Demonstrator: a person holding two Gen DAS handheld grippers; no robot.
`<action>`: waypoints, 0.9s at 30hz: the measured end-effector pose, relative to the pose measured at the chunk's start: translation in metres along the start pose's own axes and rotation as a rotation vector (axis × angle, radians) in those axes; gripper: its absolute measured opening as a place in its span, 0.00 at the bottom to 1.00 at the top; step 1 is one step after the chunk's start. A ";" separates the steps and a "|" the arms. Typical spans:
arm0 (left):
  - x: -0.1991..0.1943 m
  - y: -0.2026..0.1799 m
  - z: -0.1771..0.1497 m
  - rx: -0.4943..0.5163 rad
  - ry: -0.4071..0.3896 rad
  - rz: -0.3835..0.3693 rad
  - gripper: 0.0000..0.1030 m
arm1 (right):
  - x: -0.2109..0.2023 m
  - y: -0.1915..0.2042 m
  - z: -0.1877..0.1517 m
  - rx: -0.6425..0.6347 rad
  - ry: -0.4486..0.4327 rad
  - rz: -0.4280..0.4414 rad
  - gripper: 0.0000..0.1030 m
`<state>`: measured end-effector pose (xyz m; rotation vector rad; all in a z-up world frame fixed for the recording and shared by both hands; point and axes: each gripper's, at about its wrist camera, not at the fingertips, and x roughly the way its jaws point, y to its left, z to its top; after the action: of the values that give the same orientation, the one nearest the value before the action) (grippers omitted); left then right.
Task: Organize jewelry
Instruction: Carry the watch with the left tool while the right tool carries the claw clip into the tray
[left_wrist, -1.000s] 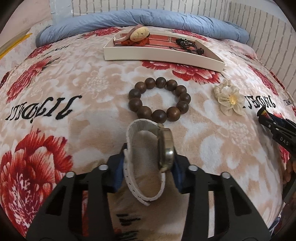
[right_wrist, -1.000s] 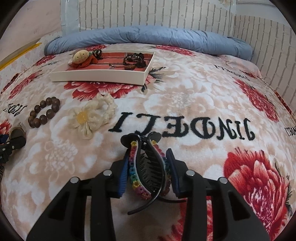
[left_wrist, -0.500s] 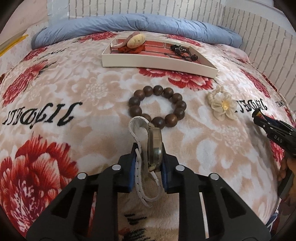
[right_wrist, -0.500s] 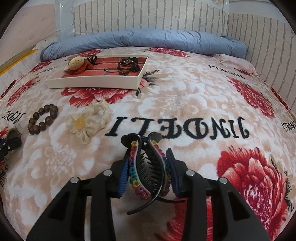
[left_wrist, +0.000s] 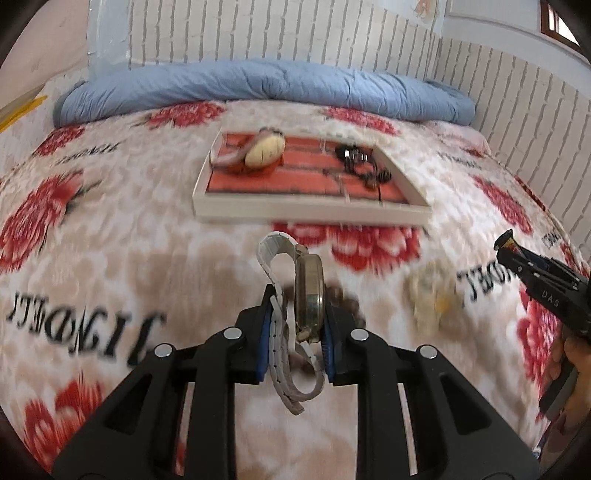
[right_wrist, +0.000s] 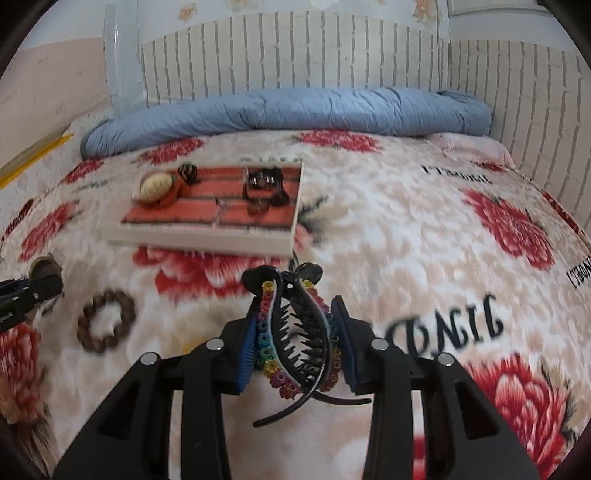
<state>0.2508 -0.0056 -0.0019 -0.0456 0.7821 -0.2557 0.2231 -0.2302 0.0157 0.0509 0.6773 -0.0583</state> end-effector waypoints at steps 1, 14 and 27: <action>0.004 0.000 0.010 0.000 -0.007 -0.004 0.20 | 0.004 0.003 0.008 0.004 -0.008 0.002 0.37; 0.067 0.008 0.104 0.027 -0.091 0.003 0.20 | 0.068 0.040 0.084 0.020 -0.064 0.008 0.37; 0.153 0.035 0.128 0.015 -0.029 0.013 0.22 | 0.155 0.060 0.101 0.014 -0.004 0.004 0.37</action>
<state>0.4524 -0.0160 -0.0216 -0.0302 0.7514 -0.2479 0.4111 -0.1829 -0.0009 0.0652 0.6729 -0.0595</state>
